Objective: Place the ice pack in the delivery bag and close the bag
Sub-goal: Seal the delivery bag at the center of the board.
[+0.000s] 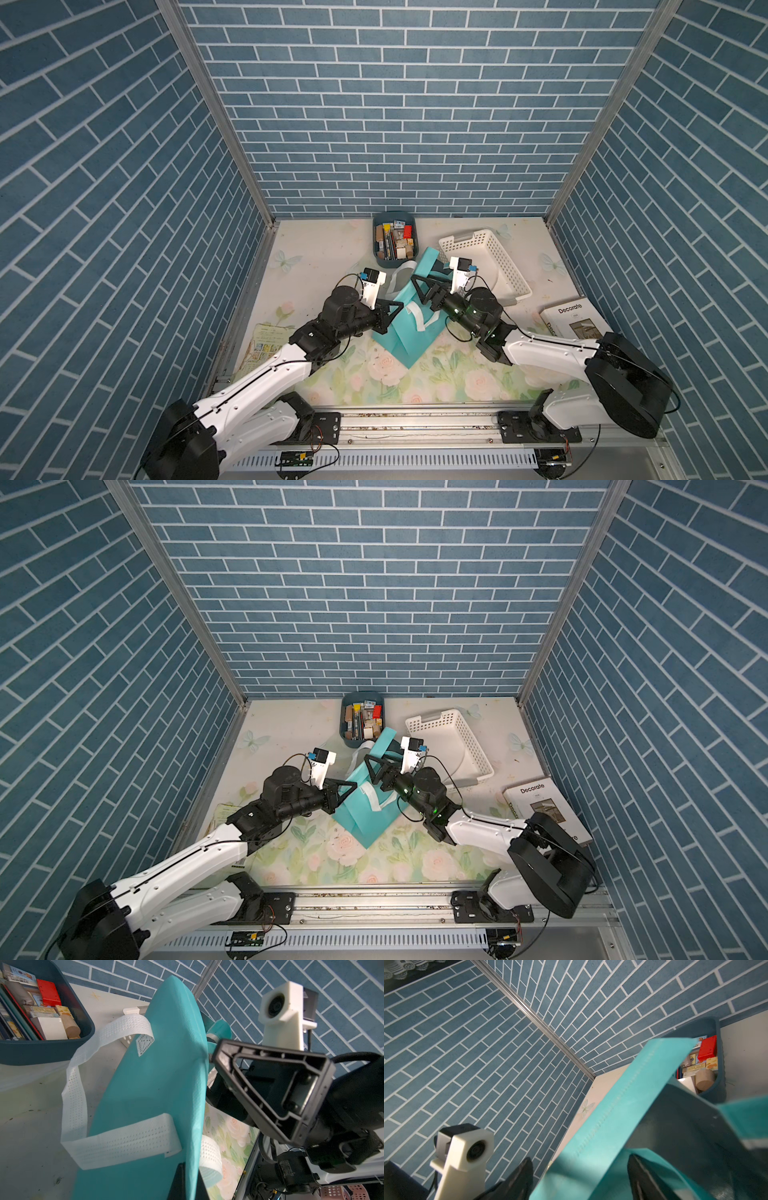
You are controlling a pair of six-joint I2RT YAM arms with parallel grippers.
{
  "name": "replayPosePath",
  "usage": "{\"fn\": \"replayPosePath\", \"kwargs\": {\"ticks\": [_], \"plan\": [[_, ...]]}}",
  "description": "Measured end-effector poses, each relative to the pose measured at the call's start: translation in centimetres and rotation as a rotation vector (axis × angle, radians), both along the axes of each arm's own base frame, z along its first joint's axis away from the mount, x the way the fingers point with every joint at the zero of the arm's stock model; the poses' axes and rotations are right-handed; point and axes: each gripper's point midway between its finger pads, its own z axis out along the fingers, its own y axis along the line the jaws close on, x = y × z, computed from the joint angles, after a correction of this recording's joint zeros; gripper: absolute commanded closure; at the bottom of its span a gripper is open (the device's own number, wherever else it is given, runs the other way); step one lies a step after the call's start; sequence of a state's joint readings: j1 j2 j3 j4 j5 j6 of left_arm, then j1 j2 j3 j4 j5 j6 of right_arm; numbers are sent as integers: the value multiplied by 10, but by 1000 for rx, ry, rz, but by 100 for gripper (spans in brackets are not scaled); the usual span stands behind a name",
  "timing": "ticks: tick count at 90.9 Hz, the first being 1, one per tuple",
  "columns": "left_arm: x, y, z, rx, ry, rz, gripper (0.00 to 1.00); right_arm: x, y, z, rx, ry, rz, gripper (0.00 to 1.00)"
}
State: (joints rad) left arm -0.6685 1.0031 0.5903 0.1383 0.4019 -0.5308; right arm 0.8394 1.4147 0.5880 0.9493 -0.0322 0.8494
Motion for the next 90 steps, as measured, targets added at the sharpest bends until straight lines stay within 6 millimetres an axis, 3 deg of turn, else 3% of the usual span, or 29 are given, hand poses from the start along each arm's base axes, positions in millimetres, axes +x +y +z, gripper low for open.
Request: {"fn": "replayPosePath", "kwargs": {"ticks": [19,47,76,90], "plan": [[-4,-6,-2,-2,9,-32,100,7,8,-7,9,41,33,42],[-7,-6,-3,3,9,-37,100,5,-2,-1,61,45,62,57],[-6,0,-1,13,3,-6,100,16,-42,-11,64,66,-33,76],[-7,1,0,13,3,-6,100,18,-55,-6,72,59,-66,73]]}}
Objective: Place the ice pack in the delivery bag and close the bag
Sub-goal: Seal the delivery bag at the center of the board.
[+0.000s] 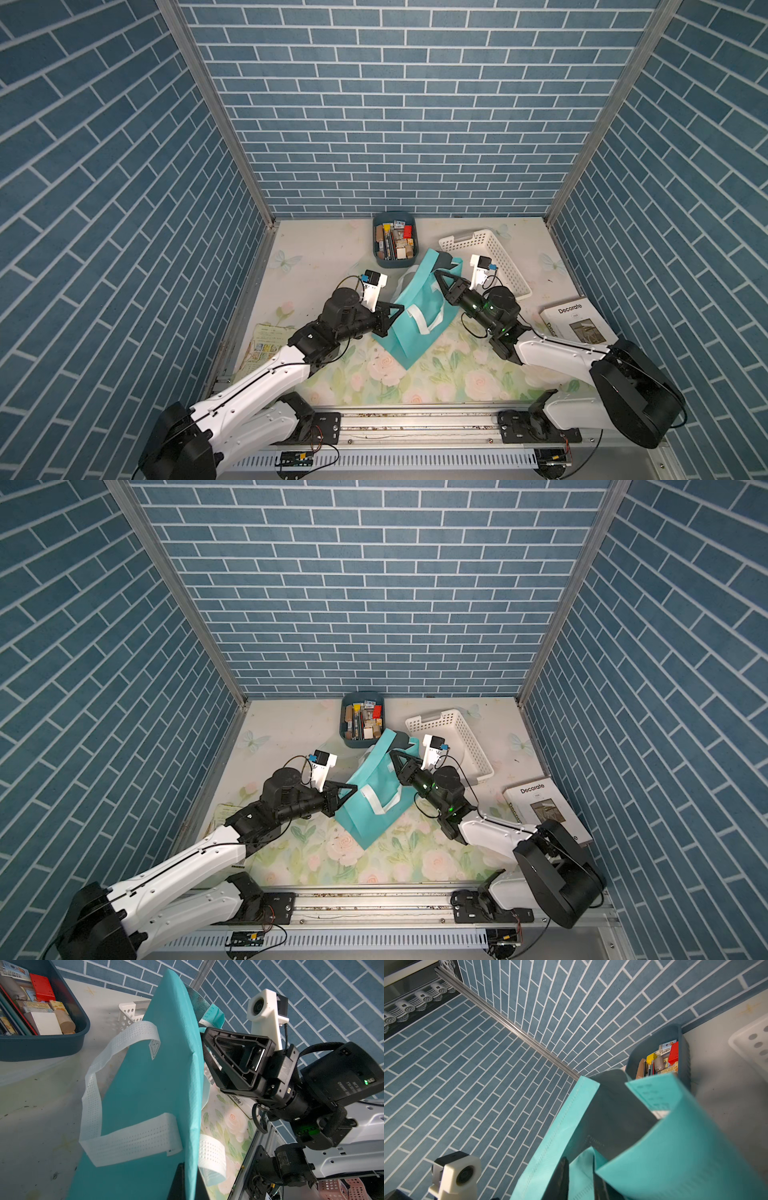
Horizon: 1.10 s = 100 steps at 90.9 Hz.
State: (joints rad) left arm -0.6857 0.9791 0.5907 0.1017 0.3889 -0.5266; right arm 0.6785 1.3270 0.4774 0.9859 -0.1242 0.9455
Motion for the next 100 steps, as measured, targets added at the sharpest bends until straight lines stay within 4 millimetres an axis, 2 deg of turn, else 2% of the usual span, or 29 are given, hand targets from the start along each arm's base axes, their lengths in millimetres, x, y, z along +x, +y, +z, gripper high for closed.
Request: {"fn": "replayPosePath", "kwargs": {"ticks": [17,27,41,49,57,70,76,84,90,100], "plan": [[-3,-2,0,-5,5,-19,99,3,-3,-6,-16,20,-9,71],[-5,-3,1,-9,8,-33,87,6,-6,-8,-21,26,-19,70],[-9,-4,0,-4,16,-50,58,11,-13,-15,-46,42,-55,67],[-8,-2,0,13,20,-42,52,11,-18,-17,-71,42,-76,63],[-5,2,4,30,18,-13,40,9,-22,-14,-93,18,-88,57],[2,13,23,47,-33,56,28,4,-29,-3,-149,-49,-100,49],[6,17,39,39,-67,84,24,1,-33,2,-190,-91,-102,37],[10,19,60,26,-111,108,22,-2,-38,8,-259,-159,-110,14],[15,18,70,25,-130,118,21,-4,-44,13,-319,-217,-119,3],[27,11,75,50,-141,122,20,-4,-55,15,-431,-309,-131,1]]}}
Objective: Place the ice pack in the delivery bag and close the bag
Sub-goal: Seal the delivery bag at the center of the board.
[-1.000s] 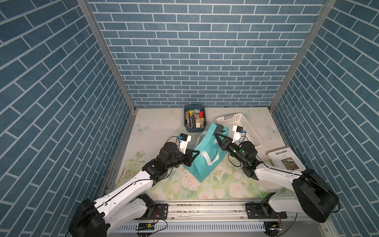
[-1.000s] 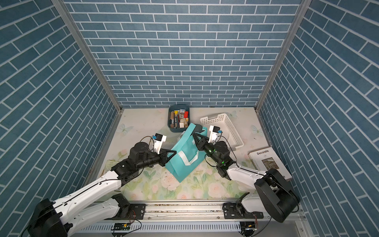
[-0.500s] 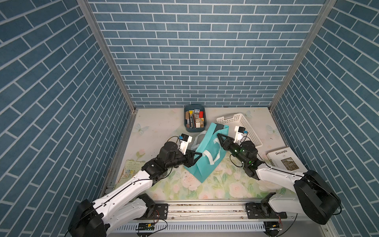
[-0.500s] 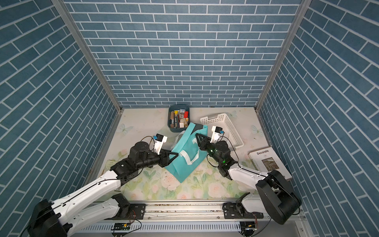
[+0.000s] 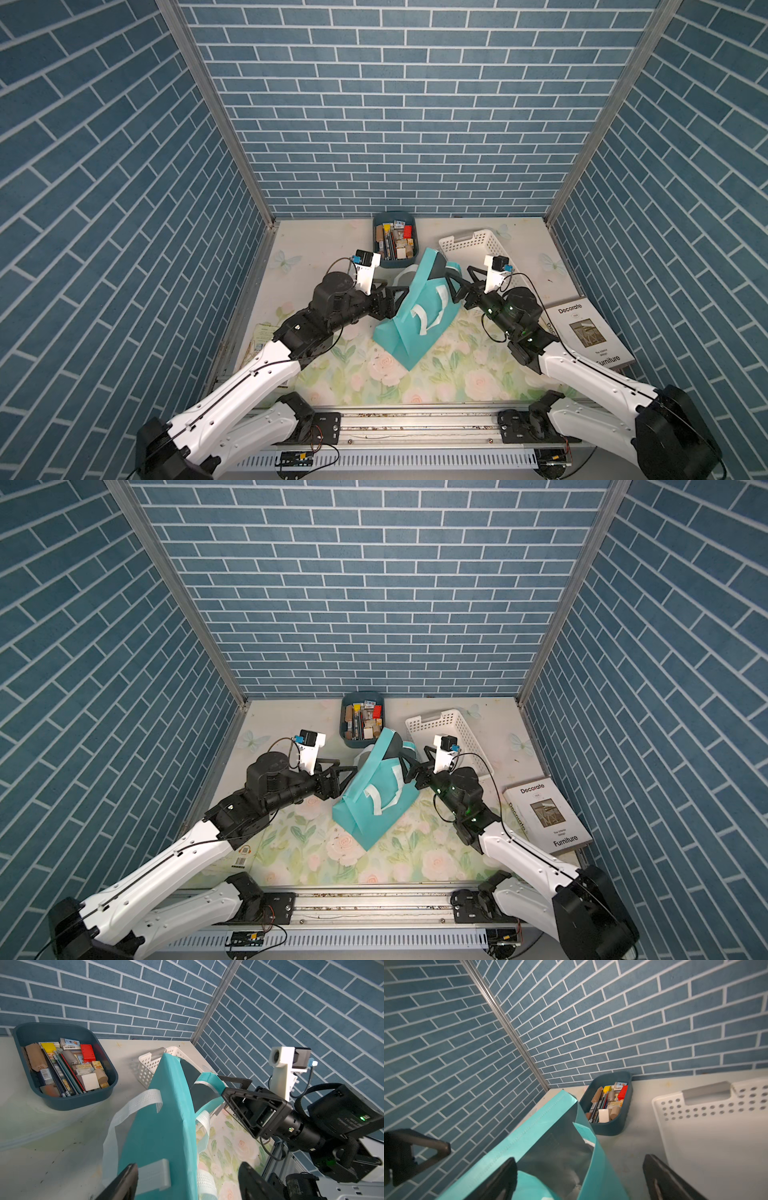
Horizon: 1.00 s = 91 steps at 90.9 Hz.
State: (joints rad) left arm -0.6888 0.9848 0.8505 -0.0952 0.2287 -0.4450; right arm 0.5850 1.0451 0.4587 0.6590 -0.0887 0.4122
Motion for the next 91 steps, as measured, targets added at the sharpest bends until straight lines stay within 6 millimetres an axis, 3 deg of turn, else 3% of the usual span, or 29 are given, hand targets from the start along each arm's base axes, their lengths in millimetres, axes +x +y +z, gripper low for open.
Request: {"fn": "replayPosePath", "kwargs": {"ticks": [21,38,47,64,91], "plan": [[29,-26,-11,58,32,-23,20,16,-17,-31,-163,-44,56,1],[42,-45,-31,62,71,-74,20,7,10,-59,-202,-20,270,4],[45,-54,-41,57,91,-106,20,5,22,-55,-196,-47,352,14],[48,-67,-50,44,112,-156,20,5,41,-36,-158,-110,473,47],[47,-72,-50,31,108,-191,20,-5,56,-42,-120,-114,611,57]]}}
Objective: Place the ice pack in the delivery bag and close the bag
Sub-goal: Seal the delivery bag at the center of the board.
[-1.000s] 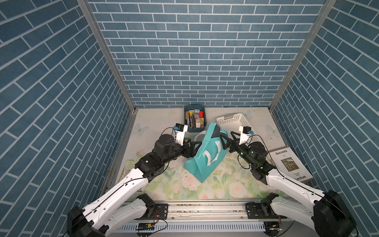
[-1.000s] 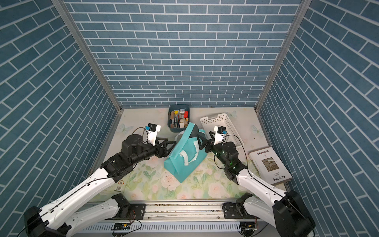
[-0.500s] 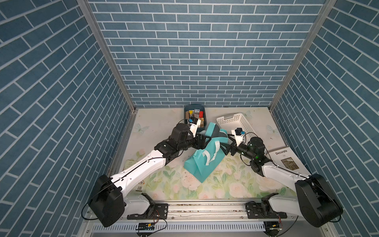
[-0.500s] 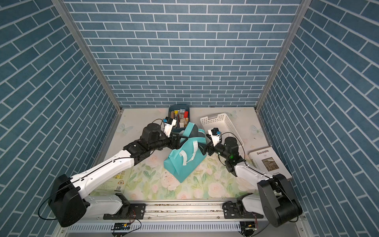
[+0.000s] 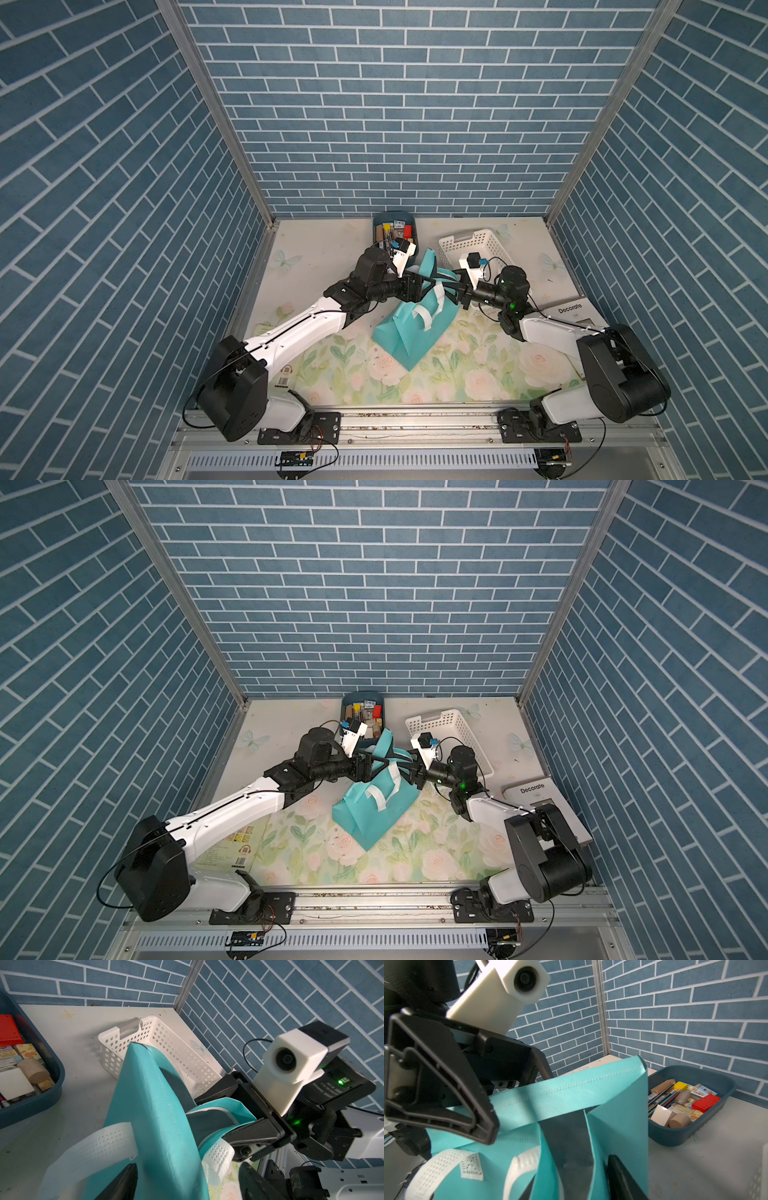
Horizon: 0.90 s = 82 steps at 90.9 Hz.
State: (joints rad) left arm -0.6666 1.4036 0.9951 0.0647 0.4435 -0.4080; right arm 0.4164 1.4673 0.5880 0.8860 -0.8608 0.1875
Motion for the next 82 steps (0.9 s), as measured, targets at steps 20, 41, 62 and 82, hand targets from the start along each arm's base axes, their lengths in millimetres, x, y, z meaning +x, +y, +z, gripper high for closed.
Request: {"fn": "replayPosePath", "kwargs": {"ticks": [20,41,62,82], "plan": [[4,0,-1,24,-8,7,20,8,7,-5,-9,24,24,51],[19,16,9,135,-50,97,21,13,3,-8,-18,44,6,48],[21,36,31,231,-123,181,26,16,0,-7,-21,43,-12,56],[18,22,49,375,-201,223,25,14,0,-6,-19,45,-2,73]]}}
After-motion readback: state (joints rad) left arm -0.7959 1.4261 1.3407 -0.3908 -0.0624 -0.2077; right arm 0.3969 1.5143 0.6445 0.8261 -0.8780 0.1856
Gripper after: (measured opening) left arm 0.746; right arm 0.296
